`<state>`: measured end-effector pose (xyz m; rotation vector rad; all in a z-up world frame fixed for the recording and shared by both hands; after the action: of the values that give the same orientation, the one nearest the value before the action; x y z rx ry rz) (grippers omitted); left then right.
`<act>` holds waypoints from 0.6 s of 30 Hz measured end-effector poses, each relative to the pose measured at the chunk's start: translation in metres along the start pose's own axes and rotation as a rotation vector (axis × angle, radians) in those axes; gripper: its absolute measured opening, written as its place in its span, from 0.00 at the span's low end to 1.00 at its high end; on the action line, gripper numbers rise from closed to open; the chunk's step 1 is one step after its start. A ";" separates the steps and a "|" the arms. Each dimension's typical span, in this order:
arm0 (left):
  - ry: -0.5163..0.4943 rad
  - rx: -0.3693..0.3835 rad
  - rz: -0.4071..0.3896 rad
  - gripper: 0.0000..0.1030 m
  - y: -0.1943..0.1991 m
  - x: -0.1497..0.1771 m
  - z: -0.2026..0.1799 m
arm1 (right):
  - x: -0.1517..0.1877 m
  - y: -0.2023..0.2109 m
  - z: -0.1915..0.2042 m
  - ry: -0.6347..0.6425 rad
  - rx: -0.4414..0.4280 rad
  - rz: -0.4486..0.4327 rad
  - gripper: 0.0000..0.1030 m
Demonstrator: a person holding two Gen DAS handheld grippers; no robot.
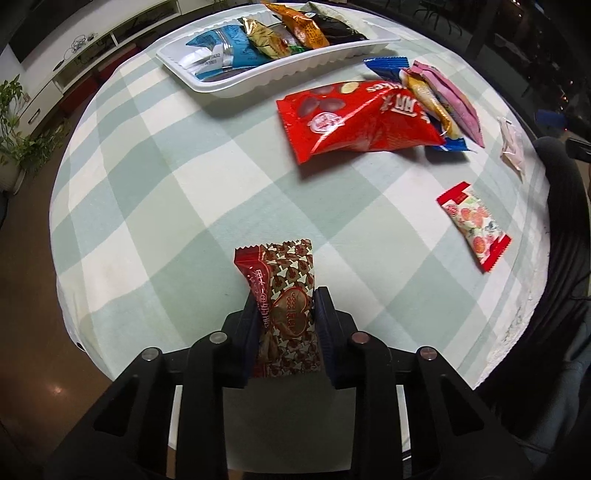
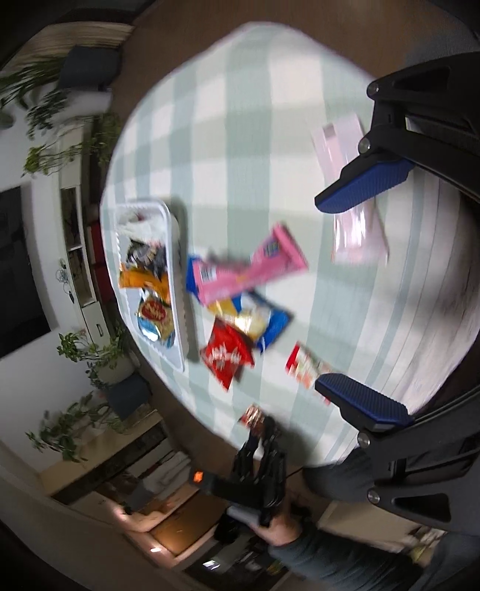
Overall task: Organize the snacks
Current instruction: 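Grasp the red-white checked candy with the left gripper while the right gripper grasps the pink-white packet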
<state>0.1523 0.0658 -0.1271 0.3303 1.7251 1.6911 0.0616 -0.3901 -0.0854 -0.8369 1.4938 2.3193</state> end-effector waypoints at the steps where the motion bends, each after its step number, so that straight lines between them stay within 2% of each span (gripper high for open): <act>1: 0.009 0.006 -0.005 0.24 0.001 0.001 -0.003 | 0.000 0.004 -0.003 0.038 0.020 0.019 0.88; 6: 0.077 0.051 -0.044 0.22 0.008 0.004 -0.016 | 0.001 0.009 -0.008 0.402 0.093 0.145 0.88; 9: 0.135 0.082 -0.077 0.22 0.014 0.006 -0.022 | -0.005 -0.007 -0.022 0.400 0.075 0.240 0.85; 10: 0.142 0.092 -0.083 0.22 0.016 0.007 -0.025 | -0.005 -0.012 -0.023 0.421 0.076 0.272 0.81; 13: 0.155 0.095 -0.081 0.22 0.018 0.011 -0.031 | 0.001 -0.028 -0.023 0.566 0.074 0.372 0.78; 18: 0.164 0.094 -0.064 0.22 0.013 0.019 -0.029 | 0.003 -0.045 -0.029 0.658 0.031 0.493 0.78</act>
<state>0.1170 0.0569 -0.1227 0.1799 1.9179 1.6328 0.0915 -0.3962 -0.1297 -1.4621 2.2032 2.4604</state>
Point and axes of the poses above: each gripper's, at about its wrist camera, not at the fingertips, and y roughly against the way its jaws point, z to its left, x to its underside, the point moved 4 cm from there along -y, roughly the way its jaws point, and after that the axes turned 5 degrees about -x, right-handed, at the moved point
